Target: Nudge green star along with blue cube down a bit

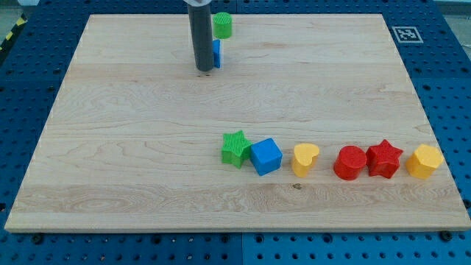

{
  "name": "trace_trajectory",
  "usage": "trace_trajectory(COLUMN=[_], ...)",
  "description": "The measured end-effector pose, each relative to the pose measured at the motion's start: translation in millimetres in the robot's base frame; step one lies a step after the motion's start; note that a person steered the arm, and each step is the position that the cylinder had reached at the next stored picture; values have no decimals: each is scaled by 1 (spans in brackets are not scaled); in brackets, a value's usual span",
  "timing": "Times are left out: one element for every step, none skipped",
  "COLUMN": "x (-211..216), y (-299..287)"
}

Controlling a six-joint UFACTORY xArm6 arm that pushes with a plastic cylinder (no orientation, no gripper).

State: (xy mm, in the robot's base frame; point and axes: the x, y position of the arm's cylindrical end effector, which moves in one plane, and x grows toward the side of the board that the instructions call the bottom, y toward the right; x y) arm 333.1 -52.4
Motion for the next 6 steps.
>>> trace_trajectory(x=[-17, -39, -57, -54, -15, 61], y=[15, 20, 20, 20, 18, 16])
